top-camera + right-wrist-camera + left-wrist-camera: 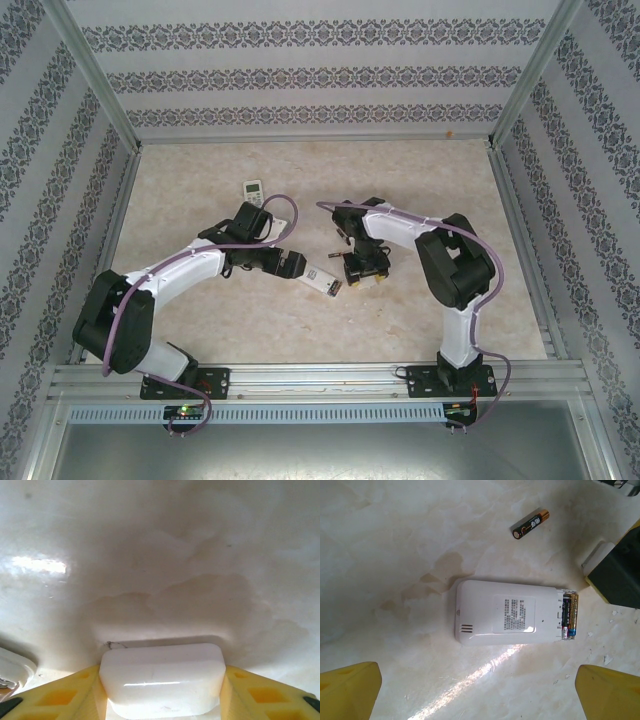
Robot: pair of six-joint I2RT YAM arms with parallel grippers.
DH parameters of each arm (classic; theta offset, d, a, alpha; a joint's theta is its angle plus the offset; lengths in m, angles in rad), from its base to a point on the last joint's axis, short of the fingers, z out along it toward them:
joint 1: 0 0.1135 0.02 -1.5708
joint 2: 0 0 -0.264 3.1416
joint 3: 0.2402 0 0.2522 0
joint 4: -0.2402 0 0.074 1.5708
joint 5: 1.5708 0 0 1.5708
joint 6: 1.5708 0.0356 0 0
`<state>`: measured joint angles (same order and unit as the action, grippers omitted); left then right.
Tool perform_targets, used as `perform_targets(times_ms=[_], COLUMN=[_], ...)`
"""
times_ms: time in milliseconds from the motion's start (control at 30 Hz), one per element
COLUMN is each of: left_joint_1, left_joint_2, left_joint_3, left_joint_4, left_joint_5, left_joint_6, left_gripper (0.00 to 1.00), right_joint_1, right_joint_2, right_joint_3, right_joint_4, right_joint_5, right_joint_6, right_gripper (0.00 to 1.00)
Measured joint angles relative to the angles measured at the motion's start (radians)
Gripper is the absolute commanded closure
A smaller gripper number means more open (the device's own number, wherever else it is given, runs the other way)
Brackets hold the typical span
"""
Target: Load the batteries into the remote control
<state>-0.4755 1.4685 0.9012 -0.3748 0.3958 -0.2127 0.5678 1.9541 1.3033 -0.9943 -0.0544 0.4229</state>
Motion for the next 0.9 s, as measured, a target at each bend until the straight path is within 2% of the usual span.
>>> perform_targets(times_ms=[100, 200, 333, 433, 633, 733, 800, 900], left_joint_1=[0.0, 0.0, 0.0, 0.0, 0.0, 0.0, 0.0, 0.0], left_joint_2=[0.0, 0.0, 0.0, 0.0, -0.004, -0.008, -0.008, -0.009], left_joint_3=[0.0, 0.0, 0.0, 0.0, -0.011, -0.024, -0.028, -0.034], left_joint_4=[0.001, 0.002, 0.003, 0.008, 0.026, 0.042, 0.052, 0.074], left_joint_5=[0.0, -0.001, -0.004, -0.006, -0.012, -0.013, -0.015, -0.018], left_joint_6=[-0.001, -0.006, -0.02, -0.028, -0.042, -0.057, -0.065, -0.076], left_gripper=[0.0, 0.0, 0.0, 0.0, 0.0, 0.0, 0.0, 0.0], right_joint_1=[-0.021, -0.05, -0.092, -0.117, -0.127, -0.13, -0.147, -0.187], right_joint_2=[-0.037, -0.119, -0.209, -0.211, -0.193, -0.211, -0.239, -0.294], right_joint_3=[-0.026, -0.104, -0.276, -0.284, -0.268, -0.28, -0.279, -0.253], right_joint_4=[0.019, 0.076, 0.225, 0.248, 0.32, 0.364, 0.362, 0.351], right_joint_5=[0.011, 0.003, -0.08, -0.128, -0.234, -0.261, -0.257, -0.23], right_joint_6=[0.18, 0.444, 0.815, 1.015, 1.243, 1.296, 1.272, 1.118], right_gripper=[0.47, 0.46, 0.47, 0.45, 0.33, 0.25, 0.19, 0.2])
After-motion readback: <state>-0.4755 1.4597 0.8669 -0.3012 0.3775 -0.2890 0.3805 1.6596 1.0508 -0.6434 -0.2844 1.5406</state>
